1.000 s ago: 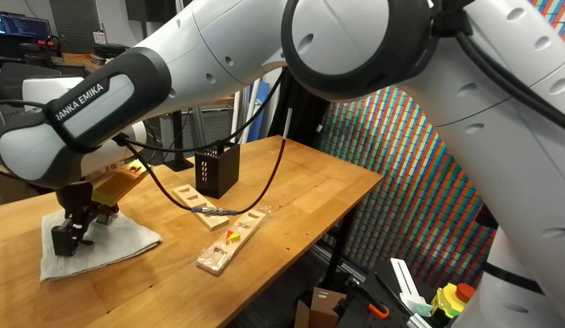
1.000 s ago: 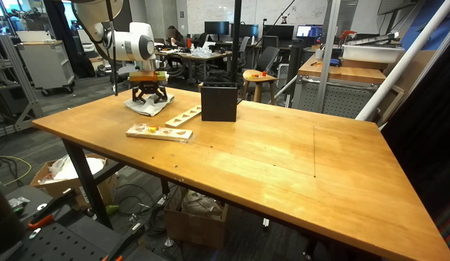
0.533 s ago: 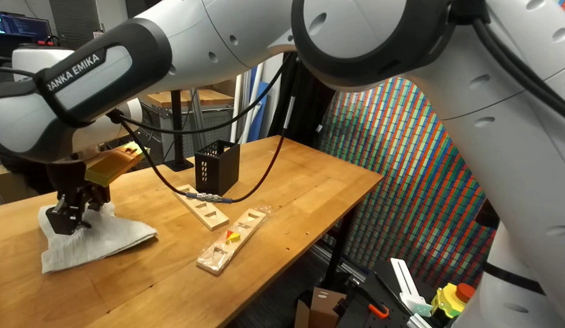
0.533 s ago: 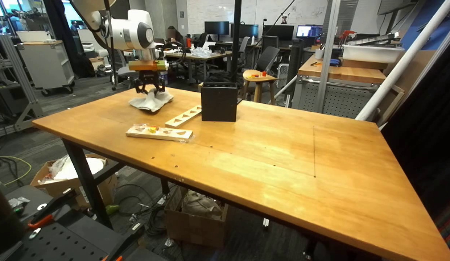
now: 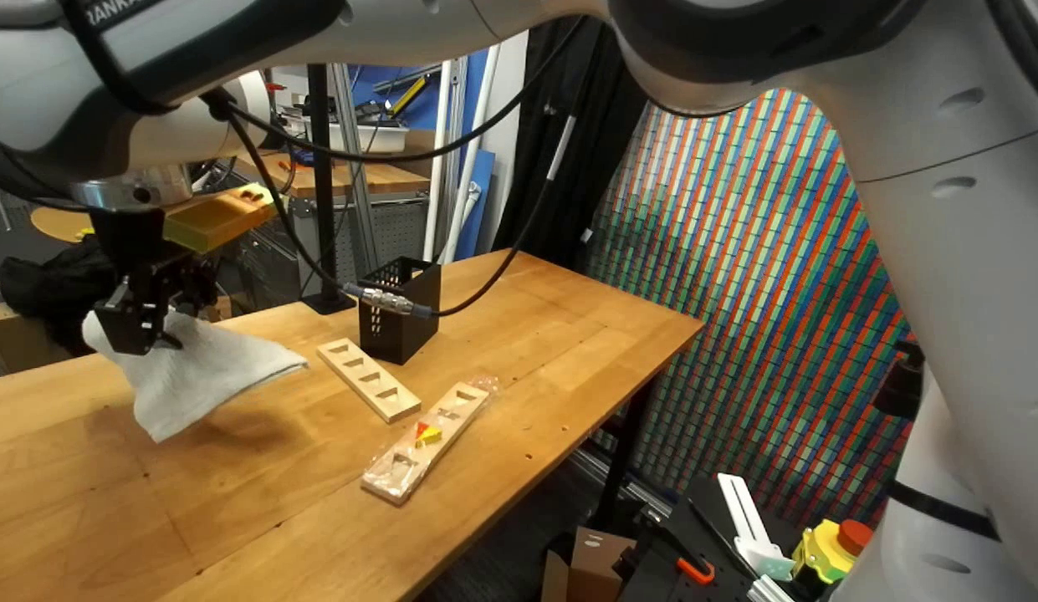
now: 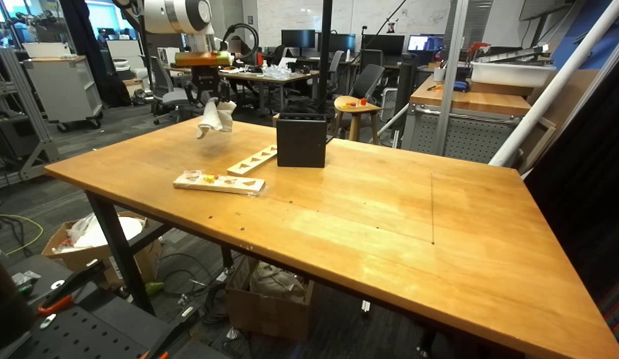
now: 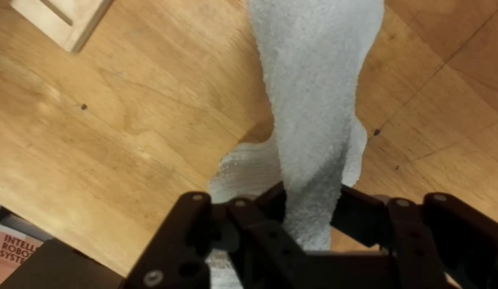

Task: Put the towel inside the black box

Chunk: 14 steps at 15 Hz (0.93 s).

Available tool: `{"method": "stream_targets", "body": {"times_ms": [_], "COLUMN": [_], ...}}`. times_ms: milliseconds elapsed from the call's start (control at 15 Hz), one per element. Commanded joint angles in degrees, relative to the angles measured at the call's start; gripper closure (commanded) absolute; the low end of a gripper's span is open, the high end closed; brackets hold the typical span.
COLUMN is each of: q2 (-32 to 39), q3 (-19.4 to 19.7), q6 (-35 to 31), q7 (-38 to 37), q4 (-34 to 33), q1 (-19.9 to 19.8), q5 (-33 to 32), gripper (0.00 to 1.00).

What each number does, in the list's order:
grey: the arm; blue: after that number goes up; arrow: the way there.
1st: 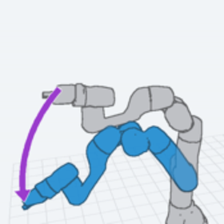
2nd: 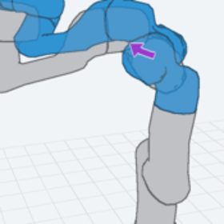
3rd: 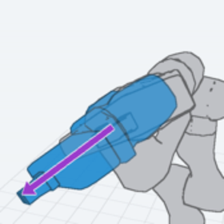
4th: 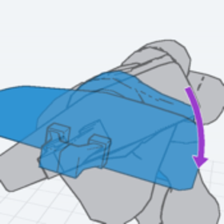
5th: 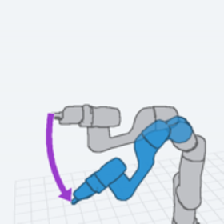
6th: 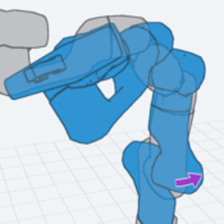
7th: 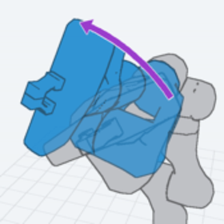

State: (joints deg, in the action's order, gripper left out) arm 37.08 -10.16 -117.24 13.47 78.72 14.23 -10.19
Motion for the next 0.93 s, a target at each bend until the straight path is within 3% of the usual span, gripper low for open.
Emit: {"method": "stream_targets", "body": {"times_ms": [0,467,867], "q2": [-7.08,-15.61,-17.78], "q3": [0.74,2.53,4.73], "q6": [3.74,7.58,9.36], "q7": [2.02,10.15,15.74], "q4": [4.2,8.74,8.11], "q1": [-2.4,-9.94,-14.94], "q5": [0.68,1.36,1.9], "gripper": [0.96,0.96,0.96]}}
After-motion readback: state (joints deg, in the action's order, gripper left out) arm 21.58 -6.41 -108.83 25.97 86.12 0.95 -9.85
